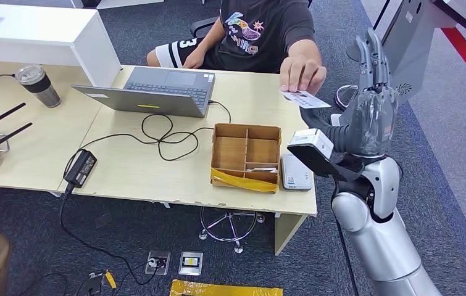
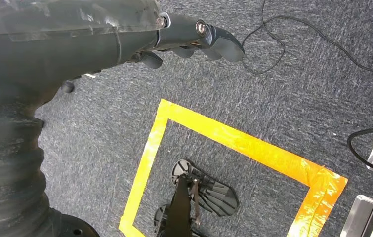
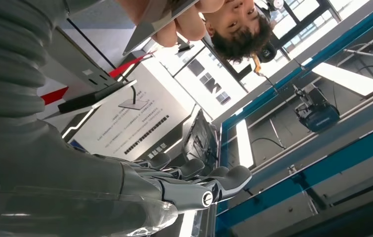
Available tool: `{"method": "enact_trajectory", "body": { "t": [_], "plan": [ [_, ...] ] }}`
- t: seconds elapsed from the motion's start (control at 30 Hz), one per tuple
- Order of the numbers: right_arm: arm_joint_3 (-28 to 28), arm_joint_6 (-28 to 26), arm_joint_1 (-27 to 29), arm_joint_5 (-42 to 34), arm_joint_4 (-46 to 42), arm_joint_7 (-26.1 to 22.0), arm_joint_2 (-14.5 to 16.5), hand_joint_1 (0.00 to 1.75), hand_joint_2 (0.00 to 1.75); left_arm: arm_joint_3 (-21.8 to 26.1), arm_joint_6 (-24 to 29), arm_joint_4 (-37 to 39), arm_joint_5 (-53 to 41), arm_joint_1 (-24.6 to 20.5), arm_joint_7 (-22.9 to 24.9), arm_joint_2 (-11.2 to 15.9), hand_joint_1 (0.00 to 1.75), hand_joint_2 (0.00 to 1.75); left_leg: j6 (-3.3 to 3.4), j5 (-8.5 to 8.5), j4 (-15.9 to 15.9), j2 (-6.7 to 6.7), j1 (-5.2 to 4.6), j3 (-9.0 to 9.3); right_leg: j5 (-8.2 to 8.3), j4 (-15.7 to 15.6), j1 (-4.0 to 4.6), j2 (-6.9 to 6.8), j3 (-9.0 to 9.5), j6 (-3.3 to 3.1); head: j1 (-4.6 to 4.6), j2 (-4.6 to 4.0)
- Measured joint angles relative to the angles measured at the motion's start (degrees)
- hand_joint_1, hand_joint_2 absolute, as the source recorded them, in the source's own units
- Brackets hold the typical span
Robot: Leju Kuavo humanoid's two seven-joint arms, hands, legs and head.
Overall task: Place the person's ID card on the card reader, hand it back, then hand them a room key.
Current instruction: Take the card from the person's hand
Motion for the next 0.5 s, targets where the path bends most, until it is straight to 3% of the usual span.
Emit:
{"method": "enact_trajectory", "body": {
  "t": [0.27, 0.4, 0.5],
  "plan": [
    [0.69, 1.45, -0.04, -1.29, 0.01, -0.46, 0.21, 0.0, 1.75, -0.02, 0.07, 0.07, 0.1, 0.0, 0.0, 0.14, 0.0, 1.75, 0.0, 0.0, 0.0, 0.0, 0.0, 0.0, 0.0, 0.0, 0.0, 0.0, 0.01, 0.0, 0.01, 0.0],
    [2.76, 12.11, -0.03, -4.35, 0.27, -1.38, 1.27, 0.0, 1.75, -0.36, 0.27, 0.1, 0.11, -0.07, 0.0, 0.38, 0.0, 1.75, -0.01, 0.0, -0.01, 0.06, 0.02, 0.01, 0.0, 0.02, 0.02, 0.04, -0.01, -0.01, 0.01, 0.0],
    [5.03, 15.83, 0.21, -4.32, 0.72, -0.72, 2.57, 0.0, 1.75, -0.63, 0.43, 0.11, 0.13, -0.12, -0.33, 0.43, 0.0, 1.75, -0.02, 0.01, -0.01, 0.01, 0.04, -0.01, -0.01, 0.02, 0.05, -0.02, -0.03, -0.02, 0.0, -0.01]
  ]
}}
